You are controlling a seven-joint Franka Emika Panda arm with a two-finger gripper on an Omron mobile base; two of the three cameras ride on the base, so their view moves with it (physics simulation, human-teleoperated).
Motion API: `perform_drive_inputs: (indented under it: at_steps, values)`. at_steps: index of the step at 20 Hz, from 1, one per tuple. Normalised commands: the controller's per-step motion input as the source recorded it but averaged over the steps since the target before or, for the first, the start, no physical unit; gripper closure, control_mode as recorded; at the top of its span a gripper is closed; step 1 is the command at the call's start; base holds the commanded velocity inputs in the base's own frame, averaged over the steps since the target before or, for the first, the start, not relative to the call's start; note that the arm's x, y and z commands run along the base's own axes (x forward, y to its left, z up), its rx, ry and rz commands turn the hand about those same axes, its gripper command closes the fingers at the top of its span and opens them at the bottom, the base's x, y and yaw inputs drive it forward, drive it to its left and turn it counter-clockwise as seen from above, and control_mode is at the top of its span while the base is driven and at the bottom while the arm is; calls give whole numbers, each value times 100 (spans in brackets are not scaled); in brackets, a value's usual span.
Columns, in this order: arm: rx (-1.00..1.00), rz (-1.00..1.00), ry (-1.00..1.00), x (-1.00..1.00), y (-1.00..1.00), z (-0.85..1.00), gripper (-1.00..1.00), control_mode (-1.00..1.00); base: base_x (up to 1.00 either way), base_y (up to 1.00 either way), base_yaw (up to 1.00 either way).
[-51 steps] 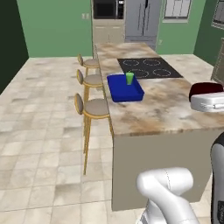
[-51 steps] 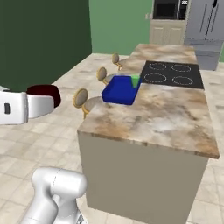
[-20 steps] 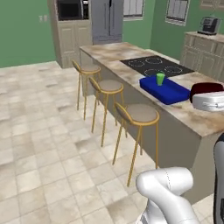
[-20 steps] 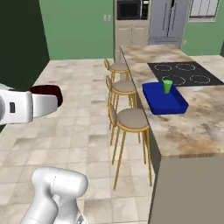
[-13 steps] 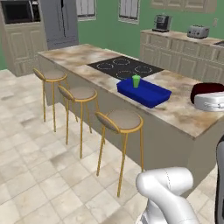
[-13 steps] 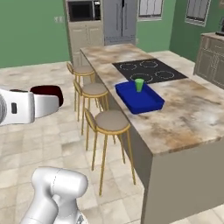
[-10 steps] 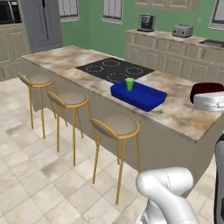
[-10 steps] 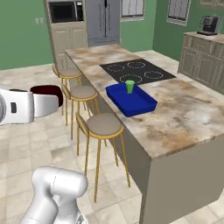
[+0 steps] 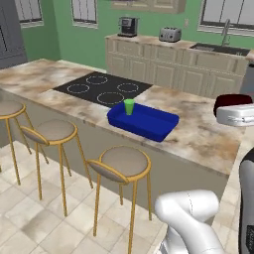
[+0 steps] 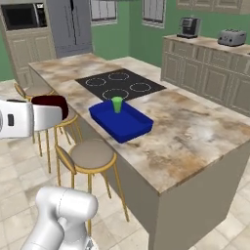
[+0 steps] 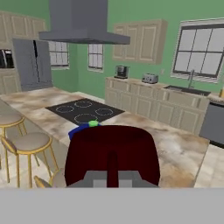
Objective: There is a tray on the dining counter. Grab the cup, mug, and pitcher and place them on the tray. The pitcher may be placed next to the tray if it cannot fit the tray.
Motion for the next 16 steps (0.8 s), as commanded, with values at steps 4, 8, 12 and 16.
perform_drive_inputs:
  at_steps: [4, 8, 12, 16]
  values:
    - [0, 0, 0, 0, 0, 0, 100, 100, 58, 0, -23]
    - [0, 0, 0, 0, 0, 0, 100, 100, 59, 0, -17]
    - [0, 0, 0, 0, 0, 0, 100, 100, 62, 6, -20]
    - [0, 0, 0, 0, 0, 0, 100, 100, 62, 17, -19]
